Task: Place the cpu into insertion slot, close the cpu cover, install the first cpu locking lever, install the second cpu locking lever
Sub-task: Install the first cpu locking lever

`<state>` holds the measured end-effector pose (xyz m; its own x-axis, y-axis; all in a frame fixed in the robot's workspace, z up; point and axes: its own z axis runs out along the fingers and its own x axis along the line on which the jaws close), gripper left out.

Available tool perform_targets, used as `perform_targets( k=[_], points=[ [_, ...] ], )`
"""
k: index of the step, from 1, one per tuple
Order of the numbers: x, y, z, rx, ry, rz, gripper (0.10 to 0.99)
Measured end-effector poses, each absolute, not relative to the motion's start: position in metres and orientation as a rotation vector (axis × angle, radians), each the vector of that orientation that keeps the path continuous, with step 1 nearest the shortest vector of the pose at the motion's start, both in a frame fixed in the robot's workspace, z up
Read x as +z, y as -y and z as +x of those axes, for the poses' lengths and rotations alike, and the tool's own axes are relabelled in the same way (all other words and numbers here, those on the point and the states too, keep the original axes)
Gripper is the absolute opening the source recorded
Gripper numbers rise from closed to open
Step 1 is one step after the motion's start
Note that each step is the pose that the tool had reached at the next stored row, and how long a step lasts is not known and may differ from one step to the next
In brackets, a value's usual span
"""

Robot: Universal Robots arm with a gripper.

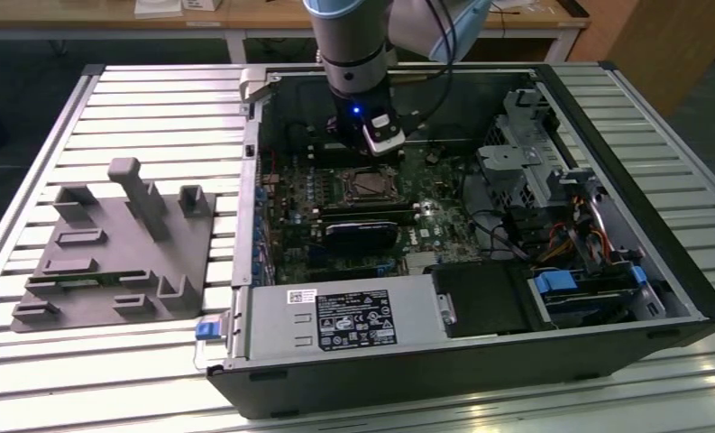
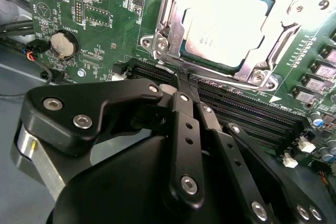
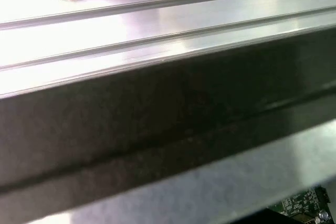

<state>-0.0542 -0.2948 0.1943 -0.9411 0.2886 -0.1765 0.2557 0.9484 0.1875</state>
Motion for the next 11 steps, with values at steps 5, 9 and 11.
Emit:
perform_targets(
  k=[5,9,11],
  points=[
    [0.1938,0.2953,-0.0542,0.240,-2.900,0.409,0.106],
    [0.1940,0.2971,-0.0542,0.240,-2.900,0.409,0.106],
    [0.1939,0.2972,-0.0542,0.240,-2.900,0.409,0.106]
  ],
)
